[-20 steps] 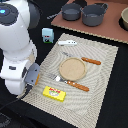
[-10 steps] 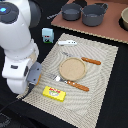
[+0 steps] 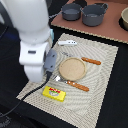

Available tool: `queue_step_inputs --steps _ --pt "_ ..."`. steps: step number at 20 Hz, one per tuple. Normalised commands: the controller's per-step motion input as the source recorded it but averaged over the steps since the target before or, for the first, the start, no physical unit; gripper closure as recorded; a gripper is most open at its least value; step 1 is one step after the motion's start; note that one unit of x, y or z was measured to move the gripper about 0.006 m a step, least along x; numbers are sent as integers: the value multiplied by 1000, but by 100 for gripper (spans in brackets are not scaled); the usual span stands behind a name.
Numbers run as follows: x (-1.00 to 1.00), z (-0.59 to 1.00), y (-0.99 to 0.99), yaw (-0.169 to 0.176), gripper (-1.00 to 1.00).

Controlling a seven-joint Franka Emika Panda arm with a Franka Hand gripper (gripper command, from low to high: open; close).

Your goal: Interact with the objects in diverse but meaningful ways.

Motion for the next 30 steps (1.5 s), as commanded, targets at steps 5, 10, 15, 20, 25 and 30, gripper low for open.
queue_step_inputs --steps 5,10,15,20,25,30 --pt "997 638 487 0 100" --pt "987 276 269 -7 100" --pt "932 55 88 -35 100" --pt "788 0 47 -41 100" --pt "568 -55 215 -5 100" --pt "304 -191 203 0 100"
